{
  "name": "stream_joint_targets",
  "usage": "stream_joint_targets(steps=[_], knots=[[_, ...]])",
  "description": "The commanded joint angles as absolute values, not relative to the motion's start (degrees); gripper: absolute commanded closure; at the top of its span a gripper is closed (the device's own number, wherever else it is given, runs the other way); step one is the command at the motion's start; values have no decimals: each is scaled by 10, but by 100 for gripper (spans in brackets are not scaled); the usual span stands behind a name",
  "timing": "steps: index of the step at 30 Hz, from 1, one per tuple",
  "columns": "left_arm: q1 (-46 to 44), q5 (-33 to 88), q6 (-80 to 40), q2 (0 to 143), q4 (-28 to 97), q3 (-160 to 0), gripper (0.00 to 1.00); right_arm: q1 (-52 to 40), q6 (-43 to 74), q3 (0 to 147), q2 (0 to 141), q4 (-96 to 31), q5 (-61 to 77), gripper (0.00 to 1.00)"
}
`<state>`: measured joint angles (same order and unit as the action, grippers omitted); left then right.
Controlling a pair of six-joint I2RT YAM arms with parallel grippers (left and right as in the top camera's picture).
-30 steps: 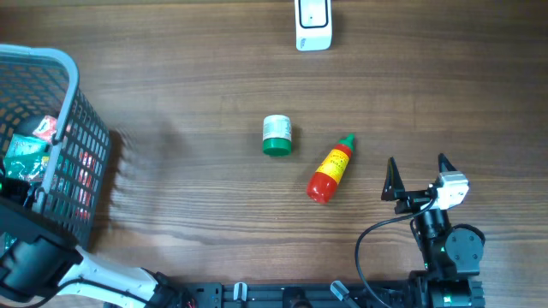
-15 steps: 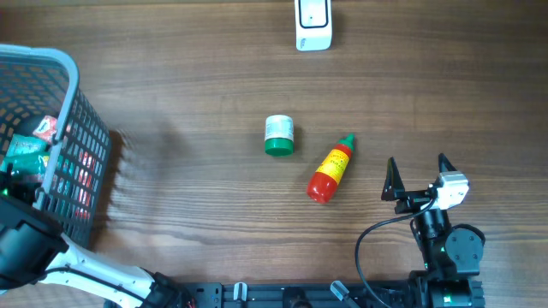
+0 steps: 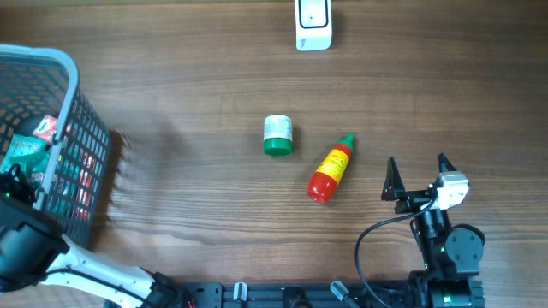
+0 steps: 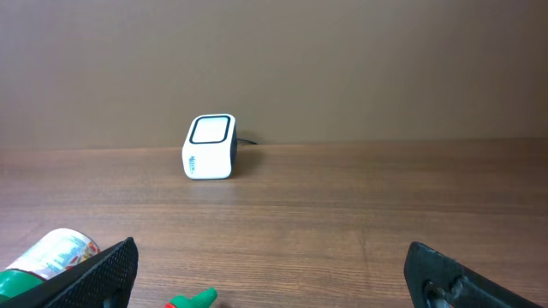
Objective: Scan the item barcode
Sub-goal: 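Move the left gripper into the basket and grasp the green glove pack, then lift the green 3M glove pack out and lower it beside the jar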
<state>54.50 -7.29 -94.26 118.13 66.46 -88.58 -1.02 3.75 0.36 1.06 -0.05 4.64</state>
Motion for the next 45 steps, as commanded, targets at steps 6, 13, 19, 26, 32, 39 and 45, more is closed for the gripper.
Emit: stream_joint_targets(steps=[6,13,19,26,32,39,45], knots=[[549,2,-905,959,664,-881,96,-9,31,3,10,1,40,0],[542,108,-810,818,575,-881,96,-9,31,3,10,1,40,0],[521,170,-783,721,541,-881,96,-9,32,3,10,1,40,0],[441,172,-677,651,513,-881,96,-9,32,3,10,1,40,0],[334,171,-533,637,458,-881,96,-9,32,3,10,1,40,0],[189,171,-354,637,438,-881,96,-9,32,3,10,1,40,0],[66,171,-227,642,477,-880,96,-9,32,3,10,1,40,0]])
